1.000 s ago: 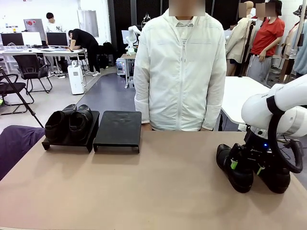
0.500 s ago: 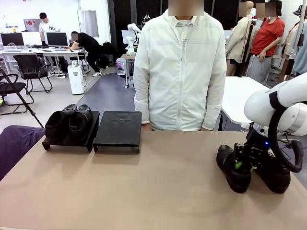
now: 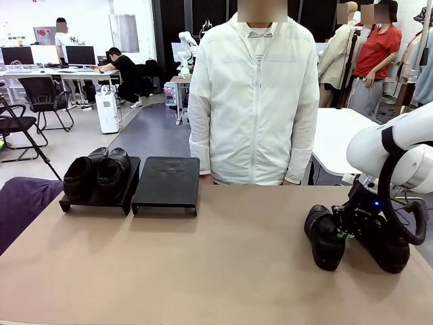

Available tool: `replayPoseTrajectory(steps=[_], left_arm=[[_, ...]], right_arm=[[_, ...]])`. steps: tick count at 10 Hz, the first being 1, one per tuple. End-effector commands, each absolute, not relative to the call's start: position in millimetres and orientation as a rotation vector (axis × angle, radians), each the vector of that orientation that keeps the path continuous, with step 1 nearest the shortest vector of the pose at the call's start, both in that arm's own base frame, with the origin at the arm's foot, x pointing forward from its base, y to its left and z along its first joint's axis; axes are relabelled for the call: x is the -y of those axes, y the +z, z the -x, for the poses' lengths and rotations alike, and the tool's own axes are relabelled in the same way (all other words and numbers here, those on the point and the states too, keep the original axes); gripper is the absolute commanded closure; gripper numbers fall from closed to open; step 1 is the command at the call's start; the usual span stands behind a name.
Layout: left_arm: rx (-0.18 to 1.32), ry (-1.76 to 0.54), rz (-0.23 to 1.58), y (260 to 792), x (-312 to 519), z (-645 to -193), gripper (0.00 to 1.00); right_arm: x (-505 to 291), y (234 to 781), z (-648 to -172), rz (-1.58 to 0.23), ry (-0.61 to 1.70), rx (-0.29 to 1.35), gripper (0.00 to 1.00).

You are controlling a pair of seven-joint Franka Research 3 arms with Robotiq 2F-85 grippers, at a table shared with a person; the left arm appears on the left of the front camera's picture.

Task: Organize the shoes by placing them on the stand.
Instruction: Pick up one Shoe and place it in the middle of the table.

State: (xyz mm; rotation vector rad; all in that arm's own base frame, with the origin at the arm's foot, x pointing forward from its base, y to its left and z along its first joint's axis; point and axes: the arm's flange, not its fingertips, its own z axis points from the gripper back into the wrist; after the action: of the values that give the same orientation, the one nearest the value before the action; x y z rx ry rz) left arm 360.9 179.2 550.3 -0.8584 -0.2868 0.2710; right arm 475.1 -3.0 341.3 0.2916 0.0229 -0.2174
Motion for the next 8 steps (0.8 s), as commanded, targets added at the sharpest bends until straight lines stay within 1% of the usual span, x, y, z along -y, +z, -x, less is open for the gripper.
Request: replayPoseTrajectory(steps=[1,3,4,5,6,8], left_arm=[[0.280,0.270,0.855,550,-180,-358,0.00],[0.280,0.270,0.855,550,-180,-358,0.00],[0.280,0.270,0.855,550,-180,-358,0.00],[0.280,0.270,0.855,550,-180,-358,0.00],[0.280,0.270,0.855,550,-180,-358,0.00],[0.280,0.270,0.855,550,-180,-358,0.00]], right_arm=[[7,342,-479,-0.342,-0.199,-0.018,1.00],[5,348,-477,-0.345,-0.180,-0.011,1.00],[5,360,-473,-0.372,-0.147,-0.005,1.00],[7,386,-463,-0.435,-0.094,0.022,1.00],[16,422,-442,-0.484,-0.058,0.065,1.00],[36,470,-393,-0.591,0.017,0.066,1.00]])
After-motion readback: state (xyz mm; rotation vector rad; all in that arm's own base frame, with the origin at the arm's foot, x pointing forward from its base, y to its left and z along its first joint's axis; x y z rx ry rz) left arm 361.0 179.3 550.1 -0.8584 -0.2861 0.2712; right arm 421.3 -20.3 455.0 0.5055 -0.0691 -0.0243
